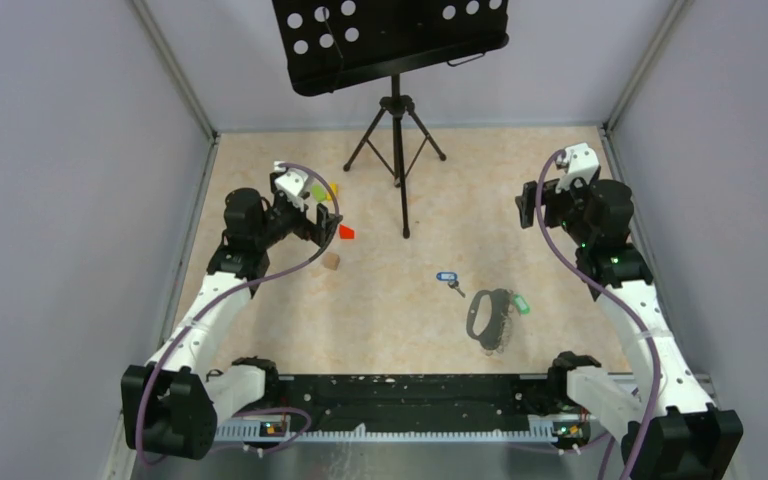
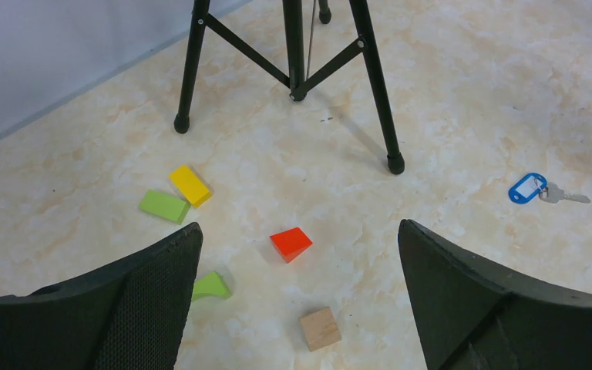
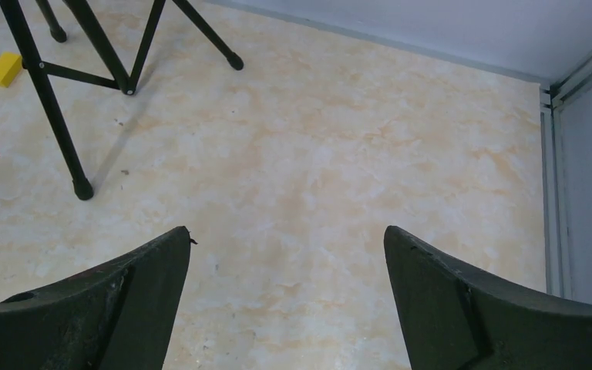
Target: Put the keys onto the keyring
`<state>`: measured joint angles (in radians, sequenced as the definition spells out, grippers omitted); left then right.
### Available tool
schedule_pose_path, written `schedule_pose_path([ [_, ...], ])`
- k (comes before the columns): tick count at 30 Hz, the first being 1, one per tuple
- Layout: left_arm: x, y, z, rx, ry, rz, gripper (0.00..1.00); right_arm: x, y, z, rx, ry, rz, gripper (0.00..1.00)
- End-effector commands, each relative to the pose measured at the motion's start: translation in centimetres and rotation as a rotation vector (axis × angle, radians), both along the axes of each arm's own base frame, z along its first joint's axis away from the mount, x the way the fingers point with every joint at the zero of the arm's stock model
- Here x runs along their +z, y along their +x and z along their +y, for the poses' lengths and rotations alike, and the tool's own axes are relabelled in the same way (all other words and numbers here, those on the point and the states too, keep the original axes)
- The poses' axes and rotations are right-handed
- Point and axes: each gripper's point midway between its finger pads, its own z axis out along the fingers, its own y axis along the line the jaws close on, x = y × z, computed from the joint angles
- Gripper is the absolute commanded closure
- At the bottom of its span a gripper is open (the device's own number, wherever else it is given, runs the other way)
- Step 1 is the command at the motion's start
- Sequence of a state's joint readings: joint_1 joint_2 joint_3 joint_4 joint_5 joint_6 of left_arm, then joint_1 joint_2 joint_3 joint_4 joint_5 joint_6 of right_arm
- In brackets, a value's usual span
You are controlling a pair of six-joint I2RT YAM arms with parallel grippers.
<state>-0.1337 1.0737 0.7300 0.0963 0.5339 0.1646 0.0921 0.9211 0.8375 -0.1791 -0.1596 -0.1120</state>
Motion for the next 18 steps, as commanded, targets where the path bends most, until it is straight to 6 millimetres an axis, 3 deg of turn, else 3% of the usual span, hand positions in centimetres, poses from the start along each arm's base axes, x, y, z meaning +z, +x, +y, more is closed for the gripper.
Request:
schedule_pose_path([
  [1,1.5,0.0,0.0,0.0,-0.003,-0.048,0.01,1.7,-0.2,0.3,0.012,0.0,-0.069,0.06],
  [11,1.7,-0.1,-0.1,-0.02,0.012,-0.059,0.01,1.7,-0.1,0.1,0.009,-0.018,-0.077,0.06],
  [18,1.2,-0.5,-1.5,-0.113,0.036,-0.041,0.01,0.0,-0.6,0.6,0.082,-0.092,-0.03,0.06],
])
